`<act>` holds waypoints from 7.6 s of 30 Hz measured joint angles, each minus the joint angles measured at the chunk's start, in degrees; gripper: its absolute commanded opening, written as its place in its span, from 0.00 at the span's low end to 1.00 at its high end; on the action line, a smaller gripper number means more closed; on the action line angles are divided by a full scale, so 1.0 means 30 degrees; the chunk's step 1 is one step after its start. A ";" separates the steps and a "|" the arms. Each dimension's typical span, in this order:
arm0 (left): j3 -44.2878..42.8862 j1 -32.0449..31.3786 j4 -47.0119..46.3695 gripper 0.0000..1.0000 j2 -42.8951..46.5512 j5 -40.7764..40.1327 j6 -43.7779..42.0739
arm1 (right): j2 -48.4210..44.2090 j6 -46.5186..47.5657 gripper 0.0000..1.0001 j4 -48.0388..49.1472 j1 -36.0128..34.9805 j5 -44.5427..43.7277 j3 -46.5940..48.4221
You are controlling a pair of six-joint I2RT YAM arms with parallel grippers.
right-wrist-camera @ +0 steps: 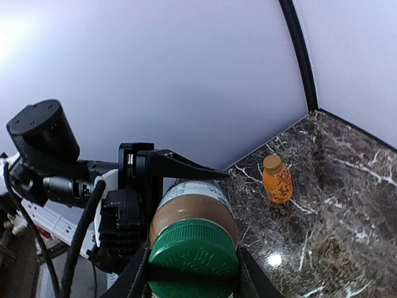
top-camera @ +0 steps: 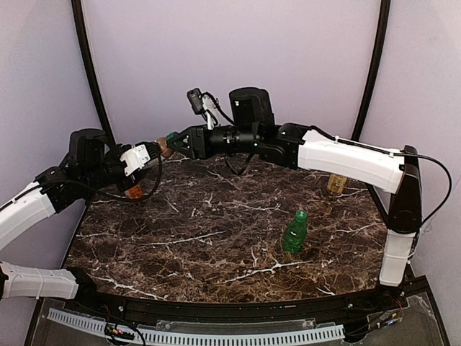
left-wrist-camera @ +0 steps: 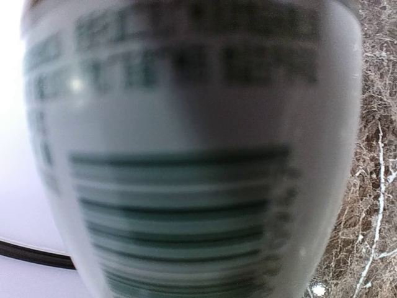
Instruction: Unscrew the bottle caps
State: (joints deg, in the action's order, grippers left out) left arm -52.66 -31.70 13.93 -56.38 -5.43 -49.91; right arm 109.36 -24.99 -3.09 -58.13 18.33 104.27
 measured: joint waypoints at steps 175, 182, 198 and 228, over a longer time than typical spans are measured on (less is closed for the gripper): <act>0.0255 -0.0168 0.4473 0.01 0.1603 0.8765 0.5450 | 0.2812 0.8408 0.00 -0.9100 0.6193 -0.5107 -0.0831; 0.0255 -0.0087 0.3810 0.01 0.1785 0.8488 0.6557 | 0.5566 0.7431 0.02 -1.1956 0.6834 -0.6105 -0.0503; 0.0255 0.0007 0.3286 0.01 0.1800 0.8437 0.7067 | 0.6499 0.7002 0.28 -1.2990 0.6834 -0.6455 -0.0554; 0.0255 0.0015 0.1741 0.01 0.2317 1.0185 0.8102 | -0.3599 1.2400 0.99 -0.5559 0.3155 -0.1428 -0.3104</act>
State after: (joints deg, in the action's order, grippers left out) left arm -51.90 -31.66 19.16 -49.43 25.12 -25.61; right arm 98.56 12.21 -19.77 -48.66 14.04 94.96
